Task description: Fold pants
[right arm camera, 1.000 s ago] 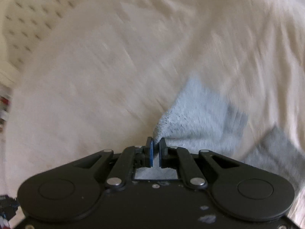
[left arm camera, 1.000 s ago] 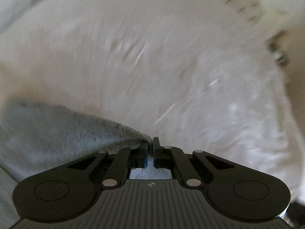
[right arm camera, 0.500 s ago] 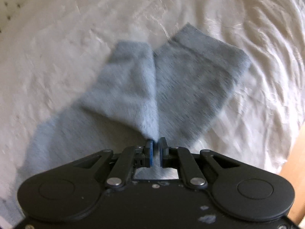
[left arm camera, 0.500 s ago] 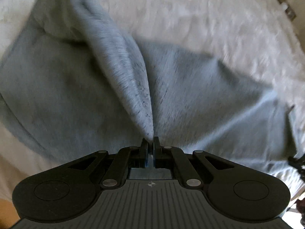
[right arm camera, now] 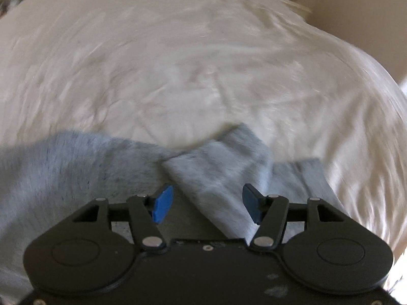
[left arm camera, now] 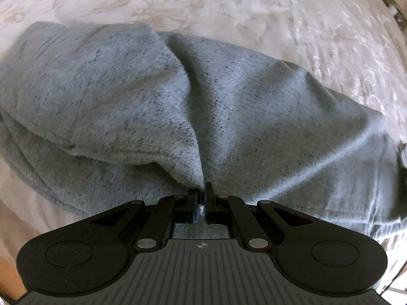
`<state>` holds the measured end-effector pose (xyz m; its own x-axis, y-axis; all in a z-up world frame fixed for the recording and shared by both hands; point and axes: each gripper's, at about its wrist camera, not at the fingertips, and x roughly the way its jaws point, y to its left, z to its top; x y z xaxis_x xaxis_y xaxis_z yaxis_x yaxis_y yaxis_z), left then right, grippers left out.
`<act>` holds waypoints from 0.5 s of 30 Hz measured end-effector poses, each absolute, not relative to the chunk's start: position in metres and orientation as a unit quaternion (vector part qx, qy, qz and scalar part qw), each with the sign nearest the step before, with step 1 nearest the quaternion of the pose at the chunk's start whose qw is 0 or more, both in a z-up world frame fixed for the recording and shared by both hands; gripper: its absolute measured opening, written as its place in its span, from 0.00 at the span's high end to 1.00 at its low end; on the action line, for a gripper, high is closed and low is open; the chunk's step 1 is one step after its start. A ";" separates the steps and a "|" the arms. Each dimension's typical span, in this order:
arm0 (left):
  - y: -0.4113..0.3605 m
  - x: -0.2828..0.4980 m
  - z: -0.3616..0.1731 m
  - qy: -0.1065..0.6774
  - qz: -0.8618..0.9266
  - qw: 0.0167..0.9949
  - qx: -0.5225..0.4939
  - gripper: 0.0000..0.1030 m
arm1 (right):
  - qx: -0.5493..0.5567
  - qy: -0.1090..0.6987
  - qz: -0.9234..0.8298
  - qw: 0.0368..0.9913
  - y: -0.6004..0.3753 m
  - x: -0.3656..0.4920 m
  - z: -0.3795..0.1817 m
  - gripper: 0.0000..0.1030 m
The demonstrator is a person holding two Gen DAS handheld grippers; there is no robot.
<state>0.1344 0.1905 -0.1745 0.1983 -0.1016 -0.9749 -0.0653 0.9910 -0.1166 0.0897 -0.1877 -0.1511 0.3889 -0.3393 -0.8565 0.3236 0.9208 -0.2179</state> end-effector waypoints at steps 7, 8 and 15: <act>0.187 0.130 -0.154 0.612 0.014 0.788 -0.064 0.97 | 0.017 0.514 -0.173 0.840 -0.212 0.090 -0.141 0.94; 0.187 0.129 -0.144 0.602 0.012 0.796 -0.066 0.97 | 0.053 0.493 -0.183 0.849 -0.226 0.082 -0.126 0.94; 0.183 0.103 -0.132 0.593 0.008 0.802 -0.073 0.96 | 0.210 0.448 -0.294 0.818 -0.327 -0.011 -0.093 0.94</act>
